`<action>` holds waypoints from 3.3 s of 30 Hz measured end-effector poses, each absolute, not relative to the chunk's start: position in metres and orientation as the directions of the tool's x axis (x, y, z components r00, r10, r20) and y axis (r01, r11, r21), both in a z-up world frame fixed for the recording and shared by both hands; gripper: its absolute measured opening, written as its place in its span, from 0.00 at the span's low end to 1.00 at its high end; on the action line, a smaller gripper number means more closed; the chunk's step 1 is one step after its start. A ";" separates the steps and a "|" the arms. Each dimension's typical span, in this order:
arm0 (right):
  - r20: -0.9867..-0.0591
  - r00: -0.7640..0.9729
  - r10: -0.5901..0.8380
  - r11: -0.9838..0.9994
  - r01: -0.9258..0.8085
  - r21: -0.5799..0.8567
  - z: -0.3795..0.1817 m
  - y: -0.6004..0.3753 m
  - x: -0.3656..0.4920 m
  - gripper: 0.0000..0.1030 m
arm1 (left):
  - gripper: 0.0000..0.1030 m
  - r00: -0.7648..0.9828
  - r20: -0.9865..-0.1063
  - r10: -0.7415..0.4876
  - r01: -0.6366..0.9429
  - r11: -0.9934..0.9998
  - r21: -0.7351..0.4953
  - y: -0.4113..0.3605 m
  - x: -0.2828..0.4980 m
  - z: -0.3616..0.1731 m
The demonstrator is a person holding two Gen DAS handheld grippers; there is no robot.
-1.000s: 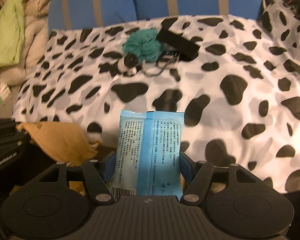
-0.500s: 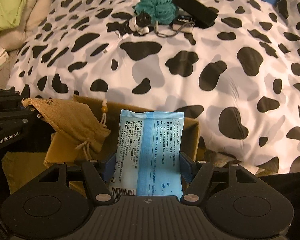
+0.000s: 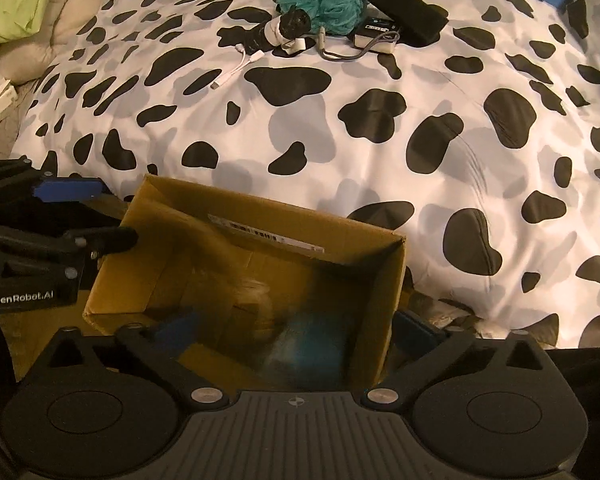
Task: Organize soft objects
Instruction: 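Carry the wipes pack and burlap pouch into the cardboard box with both tools, then return both tools to the sheet and grasp the white earphone cable with the left tool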
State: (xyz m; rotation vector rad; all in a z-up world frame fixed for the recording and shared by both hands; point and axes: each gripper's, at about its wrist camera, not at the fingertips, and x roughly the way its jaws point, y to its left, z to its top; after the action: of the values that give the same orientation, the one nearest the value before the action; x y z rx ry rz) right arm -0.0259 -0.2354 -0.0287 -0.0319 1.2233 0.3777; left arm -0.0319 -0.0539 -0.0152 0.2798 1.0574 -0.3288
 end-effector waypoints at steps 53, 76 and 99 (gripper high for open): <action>-0.814 0.540 0.213 0.977 -0.107 0.185 0.007 -0.277 0.014 1.00 | 0.59 0.570 -0.783 -0.248 0.287 0.953 -0.092 -0.033 0.004 0.013; -0.744 0.662 0.090 0.993 -0.114 0.018 0.001 -0.314 0.098 1.00 | 0.59 0.640 -0.733 -0.231 0.438 0.893 0.101 -0.030 0.087 -0.018; -0.727 0.678 0.108 0.992 -0.120 0.035 0.000 -0.315 0.139 1.00 | 0.21 0.537 -0.826 -0.170 0.447 0.888 0.107 -0.016 0.178 -0.083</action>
State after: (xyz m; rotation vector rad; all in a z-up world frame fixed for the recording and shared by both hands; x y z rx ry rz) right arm 0.1389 -0.3150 0.0002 -0.0159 0.8158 0.1279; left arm 0.1784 -0.0161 -0.0829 0.3249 0.9369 -0.3752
